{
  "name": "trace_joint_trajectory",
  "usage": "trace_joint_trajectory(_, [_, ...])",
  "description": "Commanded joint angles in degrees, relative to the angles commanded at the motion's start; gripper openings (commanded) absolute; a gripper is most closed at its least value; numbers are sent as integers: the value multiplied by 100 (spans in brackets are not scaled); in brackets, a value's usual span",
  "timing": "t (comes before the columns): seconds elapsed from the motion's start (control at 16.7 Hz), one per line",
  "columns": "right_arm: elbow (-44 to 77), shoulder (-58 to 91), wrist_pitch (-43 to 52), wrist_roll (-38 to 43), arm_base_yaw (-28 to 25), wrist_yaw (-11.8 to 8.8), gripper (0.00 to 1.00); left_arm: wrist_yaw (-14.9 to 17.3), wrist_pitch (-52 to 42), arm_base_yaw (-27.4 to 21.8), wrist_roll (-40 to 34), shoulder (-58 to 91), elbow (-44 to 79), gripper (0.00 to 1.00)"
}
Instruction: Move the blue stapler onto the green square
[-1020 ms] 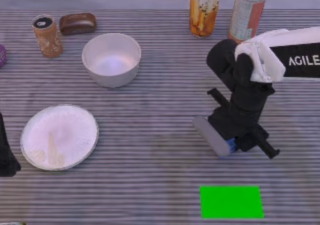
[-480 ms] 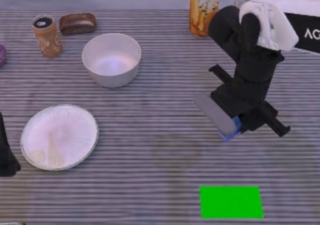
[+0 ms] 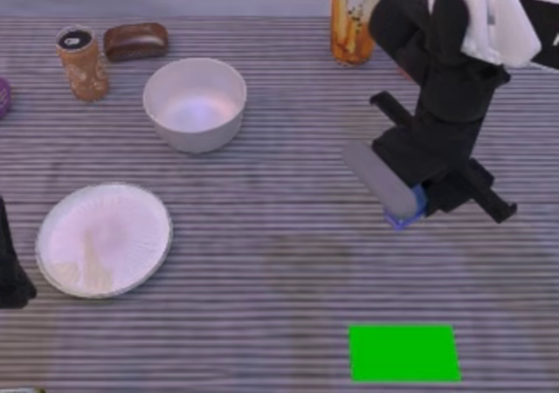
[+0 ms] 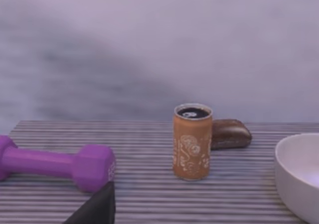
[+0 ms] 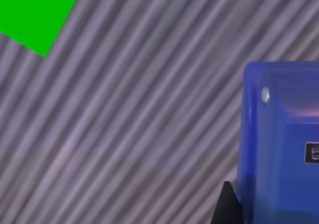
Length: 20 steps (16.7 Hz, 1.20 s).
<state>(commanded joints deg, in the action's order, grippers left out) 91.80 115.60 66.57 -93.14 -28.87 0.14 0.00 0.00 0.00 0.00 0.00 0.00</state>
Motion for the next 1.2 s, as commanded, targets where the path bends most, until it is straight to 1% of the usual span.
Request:
trace_joint_trajectory(0.12, [-90,-99,-20,201,-69,4,0,0,0,0,0,0,0,100])
trace_joint_trajectory(0.3, [-410,-422,-74,938,-298,18,0,0,0,0,0,0,0,100])
trace_joint_trajectory(0.42, [-716,-700,-108,1652,-521,29,0,0,0,0,0,0,0,100])
trace_joint_trajectory(0.72, [-1566,-1441,-177,3726,-1178,53,0,0,0,0,0,0,0,100])
trace_joint_trajectory(0.84, [-1830,-1697,-212,4329,-1388,64,0,0,0,0,0,0,0,100])
trace_joint_trajectory(1.02, [-2048,-1932,-253,4778,-1560,77,0,0,0,0,0,0,0,100])
trace_joint_trajectory(1.2, [-2061,-1946,-256,4802,-1570,78,0,0,0,0,0,0,0,100])
